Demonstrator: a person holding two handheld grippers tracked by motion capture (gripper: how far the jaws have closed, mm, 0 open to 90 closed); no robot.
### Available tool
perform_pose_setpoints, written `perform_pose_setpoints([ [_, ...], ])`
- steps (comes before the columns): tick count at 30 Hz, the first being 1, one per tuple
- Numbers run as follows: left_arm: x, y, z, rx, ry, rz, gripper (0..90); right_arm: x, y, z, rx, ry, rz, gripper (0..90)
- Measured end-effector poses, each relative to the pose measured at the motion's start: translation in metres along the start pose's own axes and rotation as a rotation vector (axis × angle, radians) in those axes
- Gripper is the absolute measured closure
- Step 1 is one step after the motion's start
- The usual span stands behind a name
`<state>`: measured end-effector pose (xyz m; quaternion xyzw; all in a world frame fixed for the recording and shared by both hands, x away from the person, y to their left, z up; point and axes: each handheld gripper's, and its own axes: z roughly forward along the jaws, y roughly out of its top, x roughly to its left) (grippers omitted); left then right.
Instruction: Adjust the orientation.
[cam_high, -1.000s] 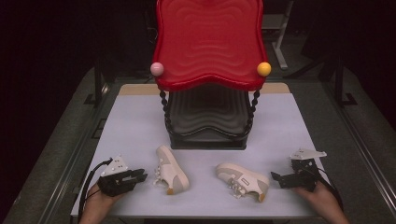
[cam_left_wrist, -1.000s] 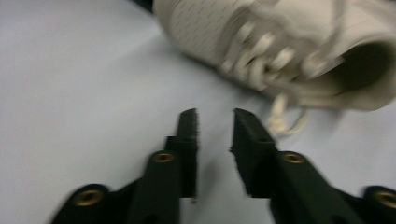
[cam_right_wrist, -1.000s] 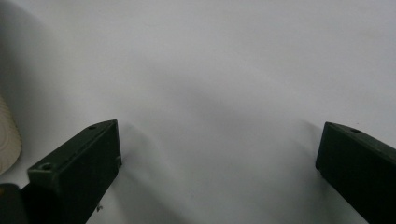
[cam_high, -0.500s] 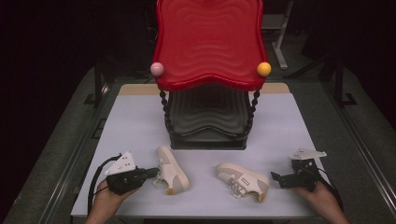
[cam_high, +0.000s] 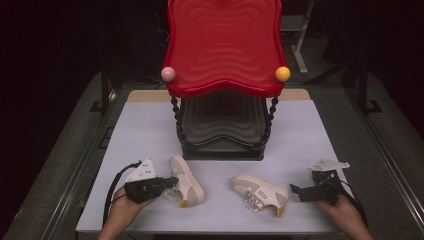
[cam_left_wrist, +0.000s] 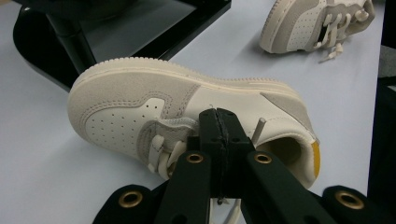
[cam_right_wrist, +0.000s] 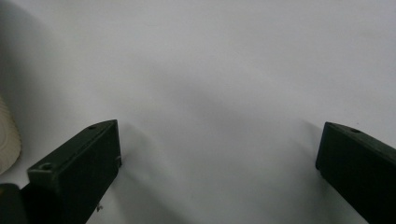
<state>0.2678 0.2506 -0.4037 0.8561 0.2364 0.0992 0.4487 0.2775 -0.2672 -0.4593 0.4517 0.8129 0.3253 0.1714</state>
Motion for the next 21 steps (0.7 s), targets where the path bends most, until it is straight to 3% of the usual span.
perform_pose_setpoints([
  [21,0.004,0.028,0.032,0.004,-0.037,0.034,90.0,0.000,0.000,0.000,0.000,0.000,-0.001,0.0],
])
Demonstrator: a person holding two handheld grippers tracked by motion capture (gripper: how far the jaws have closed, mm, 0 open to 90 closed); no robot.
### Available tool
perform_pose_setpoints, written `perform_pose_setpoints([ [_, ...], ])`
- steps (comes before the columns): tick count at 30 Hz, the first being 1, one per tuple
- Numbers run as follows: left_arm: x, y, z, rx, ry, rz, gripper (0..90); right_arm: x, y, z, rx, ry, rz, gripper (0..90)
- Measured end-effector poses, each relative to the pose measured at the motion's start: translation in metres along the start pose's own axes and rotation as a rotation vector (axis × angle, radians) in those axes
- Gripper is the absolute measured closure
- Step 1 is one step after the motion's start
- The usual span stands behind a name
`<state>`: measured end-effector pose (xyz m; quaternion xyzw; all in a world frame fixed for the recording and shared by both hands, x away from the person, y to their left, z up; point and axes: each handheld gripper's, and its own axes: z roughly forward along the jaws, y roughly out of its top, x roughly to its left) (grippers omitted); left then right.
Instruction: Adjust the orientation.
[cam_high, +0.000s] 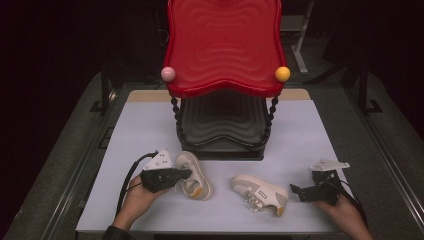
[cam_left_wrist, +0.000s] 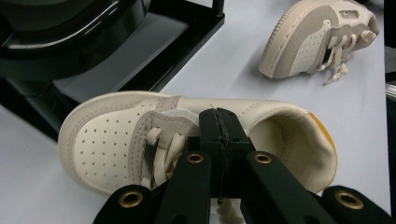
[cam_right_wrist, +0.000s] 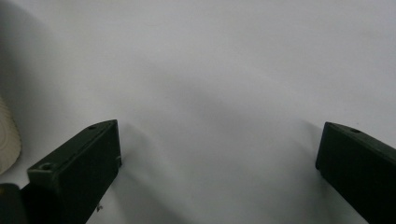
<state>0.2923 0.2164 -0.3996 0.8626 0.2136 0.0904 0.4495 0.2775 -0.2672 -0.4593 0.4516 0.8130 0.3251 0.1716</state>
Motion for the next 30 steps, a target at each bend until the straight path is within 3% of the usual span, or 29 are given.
perform_pose_setpoints([
  [14,-0.003,0.022,0.028,-0.006,-0.027,0.043,90.0,0.000,0.000,0.000,-0.001,0.000,0.002,0.0],
  [20,-0.002,0.027,0.033,-0.008,-0.021,0.039,90.0,0.000,0.000,0.000,-0.001,0.001,0.003,0.0],
  [24,-0.003,0.028,0.032,-0.005,-0.020,0.043,90.0,0.000,0.000,0.000,-0.001,0.000,0.003,0.0],
  [30,-0.005,0.029,0.018,-0.042,-0.030,0.018,89.9,0.000,0.000,0.000,-0.002,0.000,0.003,0.0],
])
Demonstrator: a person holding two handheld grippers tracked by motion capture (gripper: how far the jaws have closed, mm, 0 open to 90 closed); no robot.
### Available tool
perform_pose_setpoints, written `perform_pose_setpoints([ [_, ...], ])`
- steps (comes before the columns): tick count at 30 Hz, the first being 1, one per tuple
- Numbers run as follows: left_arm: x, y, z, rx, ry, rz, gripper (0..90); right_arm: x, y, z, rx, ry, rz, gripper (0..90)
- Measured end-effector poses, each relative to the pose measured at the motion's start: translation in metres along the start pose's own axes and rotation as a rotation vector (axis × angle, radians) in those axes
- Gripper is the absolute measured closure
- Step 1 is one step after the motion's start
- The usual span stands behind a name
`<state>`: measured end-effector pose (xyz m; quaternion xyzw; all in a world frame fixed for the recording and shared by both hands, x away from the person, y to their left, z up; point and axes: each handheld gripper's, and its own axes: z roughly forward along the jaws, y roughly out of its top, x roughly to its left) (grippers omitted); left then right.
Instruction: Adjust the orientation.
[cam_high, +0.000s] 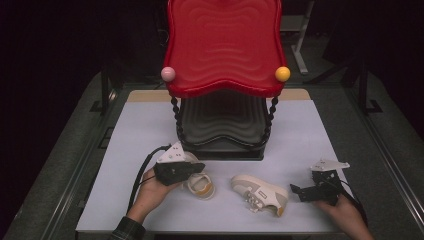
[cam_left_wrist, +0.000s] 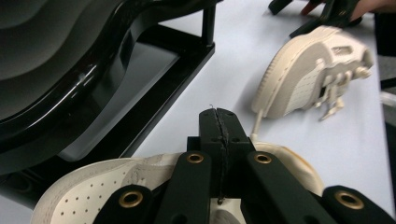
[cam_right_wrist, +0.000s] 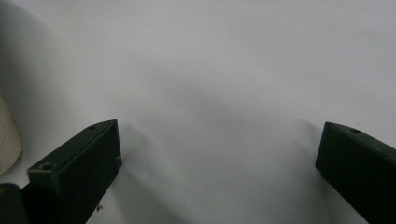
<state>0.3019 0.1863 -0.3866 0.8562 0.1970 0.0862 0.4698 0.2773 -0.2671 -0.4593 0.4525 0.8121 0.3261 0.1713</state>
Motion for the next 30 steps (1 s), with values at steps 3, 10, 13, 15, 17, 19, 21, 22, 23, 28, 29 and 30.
perform_pose_setpoints([
  [3,-0.004,0.000,-0.006,-0.012,-0.007,-0.006,89.8,0.000,0.000,0.000,0.000,0.000,0.000,0.0],
  [10,-0.016,-0.004,-0.017,-0.018,-0.023,-0.020,82.1,0.000,0.000,0.000,0.002,0.000,-0.001,0.0],
  [13,-0.022,-0.007,-0.018,-0.013,-0.031,-0.026,76.1,0.000,0.000,0.000,0.001,0.000,-0.001,0.0],
  [15,-0.025,-0.009,-0.016,-0.007,-0.032,-0.033,72.1,0.000,0.000,0.000,0.001,0.000,-0.001,0.0],
  [17,-0.028,-0.010,-0.013,0.000,-0.033,-0.040,66.4,0.000,0.000,0.000,0.002,0.000,-0.001,0.0],
  [19,-0.031,-0.012,-0.010,0.010,-0.024,-0.042,59.2,0.000,0.000,0.000,0.001,0.000,-0.001,0.0],
  [21,-0.034,-0.013,-0.006,0.024,-0.021,-0.039,54.8,0.000,0.000,0.000,0.001,0.000,0.000,0.0],
  [22,-0.034,-0.014,-0.004,0.027,-0.014,-0.040,52.0,0.000,0.000,0.000,0.001,0.000,-0.001,0.0],
  [23,-0.034,-0.014,-0.004,0.027,-0.014,-0.040,49.6,0.000,0.000,0.000,0.001,0.000,-0.001,0.0],
  [28,-0.034,-0.017,0.007,0.046,-0.020,-0.060,46.1,0.000,0.000,0.000,0.001,0.000,-0.001,0.0],
  [29,-0.034,-0.017,0.008,0.051,-0.022,-0.061,46.3,0.000,0.000,0.000,0.001,0.000,-0.001,0.0],
  [30,-0.034,-0.017,0.008,0.051,-0.022,-0.061,46.7,0.000,0.000,0.000,0.001,0.000,-0.001,0.0],
])
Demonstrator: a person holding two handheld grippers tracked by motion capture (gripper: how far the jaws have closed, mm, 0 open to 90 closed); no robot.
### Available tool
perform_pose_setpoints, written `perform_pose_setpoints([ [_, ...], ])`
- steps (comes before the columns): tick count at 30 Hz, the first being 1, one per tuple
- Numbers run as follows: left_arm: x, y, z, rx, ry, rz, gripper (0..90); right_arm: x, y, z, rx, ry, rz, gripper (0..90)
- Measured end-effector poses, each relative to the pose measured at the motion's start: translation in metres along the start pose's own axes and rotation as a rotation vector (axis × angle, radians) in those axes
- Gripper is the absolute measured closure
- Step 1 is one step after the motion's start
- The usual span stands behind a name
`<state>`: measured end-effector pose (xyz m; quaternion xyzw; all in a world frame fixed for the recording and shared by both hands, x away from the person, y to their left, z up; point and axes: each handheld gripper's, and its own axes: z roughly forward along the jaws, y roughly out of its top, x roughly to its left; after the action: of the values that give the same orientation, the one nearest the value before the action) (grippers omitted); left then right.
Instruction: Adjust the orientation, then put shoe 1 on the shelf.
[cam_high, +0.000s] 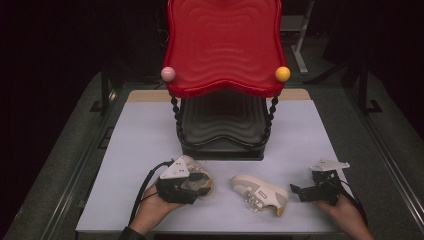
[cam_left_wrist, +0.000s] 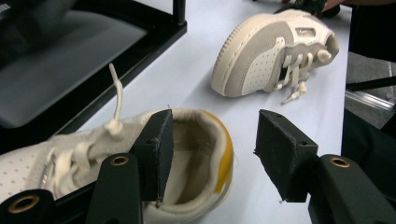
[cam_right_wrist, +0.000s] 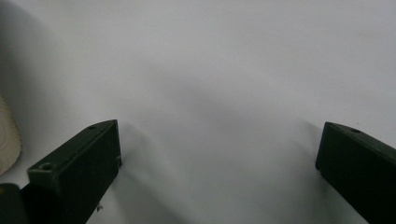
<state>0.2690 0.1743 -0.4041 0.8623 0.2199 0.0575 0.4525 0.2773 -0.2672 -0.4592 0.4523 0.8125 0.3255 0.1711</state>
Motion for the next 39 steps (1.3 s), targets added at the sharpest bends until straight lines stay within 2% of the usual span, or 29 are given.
perform_pose_setpoints([
  [14,0.001,-0.005,0.016,0.024,-0.006,-0.014,65.6,0.000,0.000,0.000,0.000,0.000,0.000,0.0],
  [17,0.001,-0.005,0.017,0.026,-0.021,-0.013,70.3,0.000,0.000,0.000,0.000,0.000,0.000,0.0],
  [21,0.005,-0.005,0.016,0.033,-0.054,-0.031,75.6,0.000,0.000,0.000,0.000,0.000,0.000,0.0],
  [28,0.003,-0.004,0.014,0.046,-0.072,-0.018,77.4,0.000,0.000,0.000,0.000,0.000,0.000,0.0],
  [33,-0.003,0.001,0.010,0.027,-0.123,-0.001,77.2,0.000,0.000,0.000,0.000,0.000,0.000,0.0],
  [34,-0.003,0.001,0.010,0.027,-0.123,-0.001,77.2,0.000,0.000,0.000,0.000,0.000,0.000,0.0],
  [38,-0.014,0.011,0.007,0.031,-0.151,0.044,77.2,0.000,0.000,0.000,-0.001,0.000,0.000,0.0],
  [39,-0.014,0.011,0.007,0.031,-0.151,0.044,77.2,0.000,0.000,0.000,0.000,0.000,0.000,0.0],
])
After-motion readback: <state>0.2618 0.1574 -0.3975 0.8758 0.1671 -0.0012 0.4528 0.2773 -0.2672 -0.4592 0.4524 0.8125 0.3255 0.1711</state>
